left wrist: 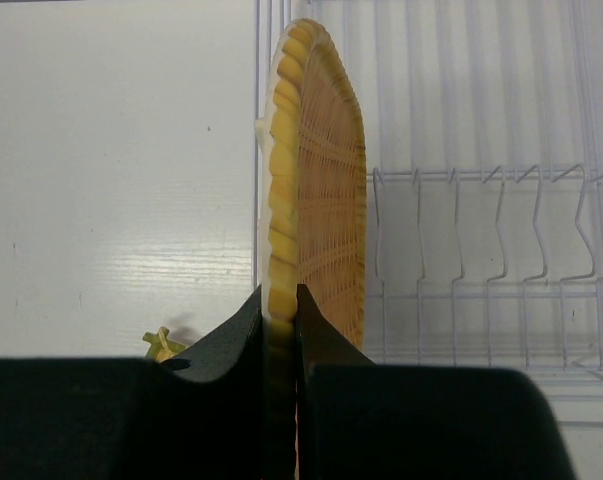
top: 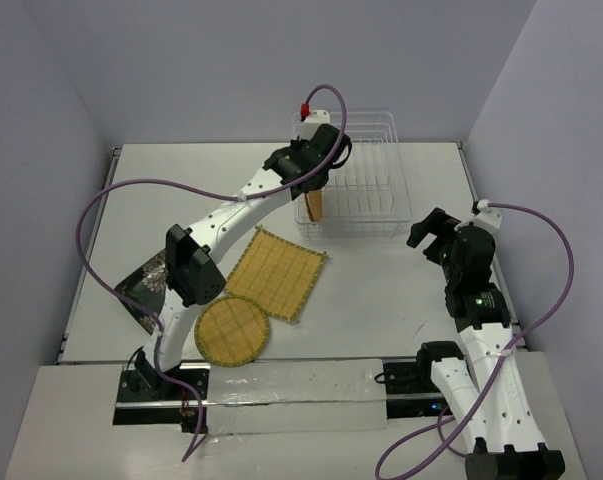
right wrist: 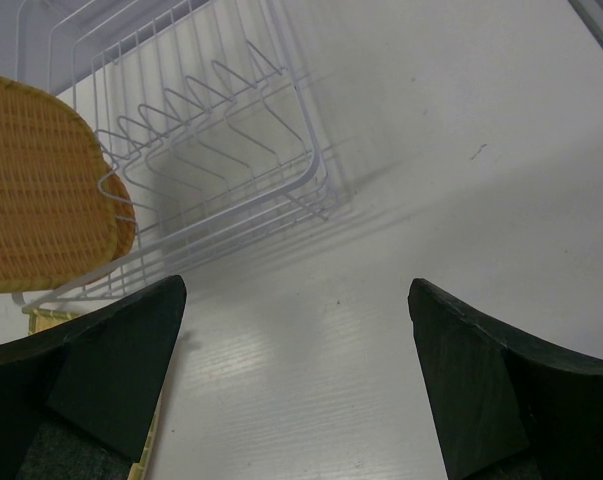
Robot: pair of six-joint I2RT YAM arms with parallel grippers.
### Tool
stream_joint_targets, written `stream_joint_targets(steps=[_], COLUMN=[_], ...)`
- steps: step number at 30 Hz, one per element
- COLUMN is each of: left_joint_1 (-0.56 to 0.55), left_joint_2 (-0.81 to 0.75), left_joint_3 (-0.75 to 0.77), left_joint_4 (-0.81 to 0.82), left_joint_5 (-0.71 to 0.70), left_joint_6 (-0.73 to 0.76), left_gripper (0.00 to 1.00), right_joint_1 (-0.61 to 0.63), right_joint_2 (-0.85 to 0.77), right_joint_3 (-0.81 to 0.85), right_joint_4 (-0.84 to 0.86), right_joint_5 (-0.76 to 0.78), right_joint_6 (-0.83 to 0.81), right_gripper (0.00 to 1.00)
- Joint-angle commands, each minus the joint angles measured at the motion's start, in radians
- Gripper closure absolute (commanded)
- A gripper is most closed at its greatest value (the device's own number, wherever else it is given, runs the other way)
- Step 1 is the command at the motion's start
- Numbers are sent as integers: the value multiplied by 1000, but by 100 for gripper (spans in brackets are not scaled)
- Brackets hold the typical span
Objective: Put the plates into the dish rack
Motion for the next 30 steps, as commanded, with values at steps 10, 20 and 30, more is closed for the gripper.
stream_joint_targets(steps=[10,20,30], left_joint_1=[11,11,-7], left_joint_2=[61,40,-57], left_joint_3=[45,21,10], left_joint_4=[76,96,135], left_joint_5=[42,106,68], left_joint_6=[-25,6,82], left_gripper=[98,55,40], right_joint_1=[-5,-4,-5], right_joint_2=[1,7,10], right_joint_3=[-8,-9,-5], right_joint_4=[38,38,38], right_joint_5=[14,14,7], right_joint_6=[7,8,9], right_gripper=[0,0,0])
